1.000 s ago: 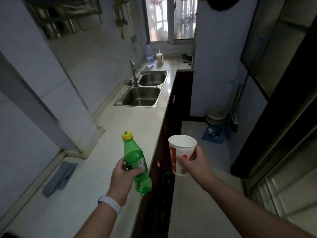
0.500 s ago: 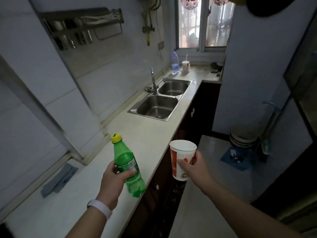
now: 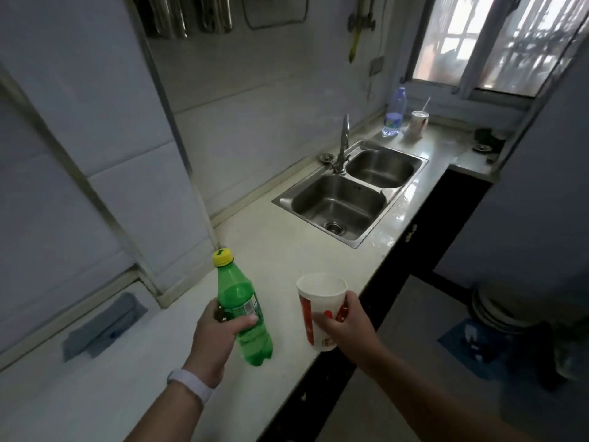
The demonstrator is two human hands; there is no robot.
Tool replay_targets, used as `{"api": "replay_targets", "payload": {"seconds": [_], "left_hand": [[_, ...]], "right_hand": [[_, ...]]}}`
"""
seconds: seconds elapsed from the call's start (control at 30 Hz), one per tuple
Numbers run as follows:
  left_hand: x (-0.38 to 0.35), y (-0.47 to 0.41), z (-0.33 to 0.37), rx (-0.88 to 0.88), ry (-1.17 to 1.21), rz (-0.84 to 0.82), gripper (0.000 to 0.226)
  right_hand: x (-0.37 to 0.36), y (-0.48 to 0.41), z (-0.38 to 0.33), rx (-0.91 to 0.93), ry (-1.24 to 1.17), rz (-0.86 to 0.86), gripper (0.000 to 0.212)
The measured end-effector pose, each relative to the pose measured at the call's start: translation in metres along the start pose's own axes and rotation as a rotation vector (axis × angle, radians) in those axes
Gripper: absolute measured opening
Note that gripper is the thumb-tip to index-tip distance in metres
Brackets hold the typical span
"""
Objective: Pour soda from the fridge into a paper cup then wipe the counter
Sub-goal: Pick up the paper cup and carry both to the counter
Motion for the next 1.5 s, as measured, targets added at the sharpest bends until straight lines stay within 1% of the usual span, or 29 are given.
{"api": "replay_targets", "payload": {"seconds": [0.17,0.33,0.4,0.53,0.7,0.83,0.93,1.07,1.17,1.33,1.5], "left_hand": [[0.001,-0.045,0.005,0.012,0.023,0.033,0.057],[0.011,-0.059,0.019,0.009,0.049,0.072,0.056],[0.023,-0.063,0.024,0.000,0.057,0.127,0.060],[0.042,-0.067,0.021,0.006,0.061,0.239,0.054],[0.067,-0.061,0.015,0.034,0.062,0.420,0.073],[0.076,-0.050,0.009,0.056,0.083,0.593,0.078],[0.073,-0.043,0.005,0.062,0.099,0.697,0.075],[0.067,-0.040,-0.001,0.068,0.131,0.800,0.057],[0.063,-0.039,-0.004,0.072,0.134,0.840,0.057],[0.062,-0.037,-0.005,0.092,0.121,0.886,0.058],[0.068,-0.033,-0.005,0.101,0.110,0.884,0.069]], "right_hand": [[-0.026,-0.050,-0.032,0.038,0.050,-0.068,0.051],[-0.046,-0.077,-0.045,0.056,0.101,-0.116,0.050],[-0.061,-0.091,-0.054,0.077,0.118,-0.160,0.052],[-0.088,-0.120,-0.065,0.102,0.142,-0.241,0.056],[-0.125,-0.154,-0.057,0.120,0.263,-0.381,0.065],[-0.145,-0.176,-0.050,0.145,0.325,-0.487,0.064],[-0.157,-0.191,-0.042,0.153,0.399,-0.563,0.066],[-0.179,-0.206,-0.037,0.181,0.477,-0.686,0.067],[-0.191,-0.211,-0.039,0.228,0.515,-0.743,0.064],[-0.202,-0.218,-0.031,0.226,0.562,-0.798,0.060],[-0.202,-0.219,-0.017,0.241,0.628,-0.814,0.066]]}}
Point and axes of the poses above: each hand's wrist, its own y-axis away from the middle knuckle, its own x-axis out of the back of the hand, z = x × y, the point moved 10 cm from there along -y, towards the middle knuckle, and after that the axes turned 8 degrees about -x, right-handed, at the moved point
